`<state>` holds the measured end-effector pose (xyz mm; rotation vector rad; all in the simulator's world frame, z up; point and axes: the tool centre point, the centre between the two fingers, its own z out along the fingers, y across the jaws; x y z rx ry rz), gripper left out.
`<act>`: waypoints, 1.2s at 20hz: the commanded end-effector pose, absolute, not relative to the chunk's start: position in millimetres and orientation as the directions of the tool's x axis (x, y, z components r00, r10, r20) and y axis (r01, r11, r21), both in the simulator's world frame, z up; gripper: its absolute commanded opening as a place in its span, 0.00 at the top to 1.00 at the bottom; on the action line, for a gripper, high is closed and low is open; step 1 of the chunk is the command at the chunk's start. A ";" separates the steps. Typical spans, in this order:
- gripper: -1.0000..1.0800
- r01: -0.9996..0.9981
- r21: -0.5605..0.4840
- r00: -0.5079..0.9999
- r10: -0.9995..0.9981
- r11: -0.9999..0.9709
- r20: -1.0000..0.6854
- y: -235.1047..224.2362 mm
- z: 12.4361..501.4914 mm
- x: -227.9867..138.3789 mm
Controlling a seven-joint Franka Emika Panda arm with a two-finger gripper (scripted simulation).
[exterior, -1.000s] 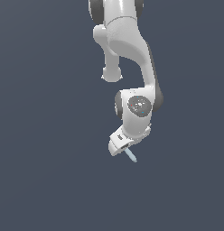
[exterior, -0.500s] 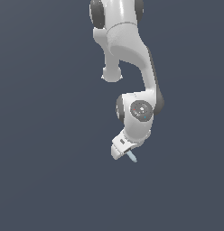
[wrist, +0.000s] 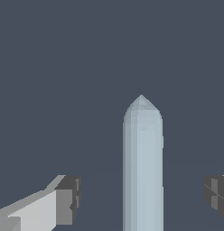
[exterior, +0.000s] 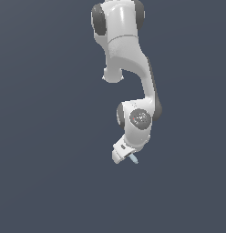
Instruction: Pick up the object and move it to a goal position.
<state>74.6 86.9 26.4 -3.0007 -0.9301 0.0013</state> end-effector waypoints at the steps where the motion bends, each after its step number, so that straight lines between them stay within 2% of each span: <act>1: 0.04 0.566 0.000 0.824 0.566 -0.824 0.000 86.8 16.5 74.7; 6: 0.04 0.567 0.000 0.824 0.567 -0.824 0.000 87.2 12.8 76.1; 7: 1.00 0.567 0.000 0.824 0.567 -0.824 0.000 87.2 12.8 76.1; 24: 1.00 0.567 0.000 0.824 0.567 -0.824 0.000 80.1 23.0 73.2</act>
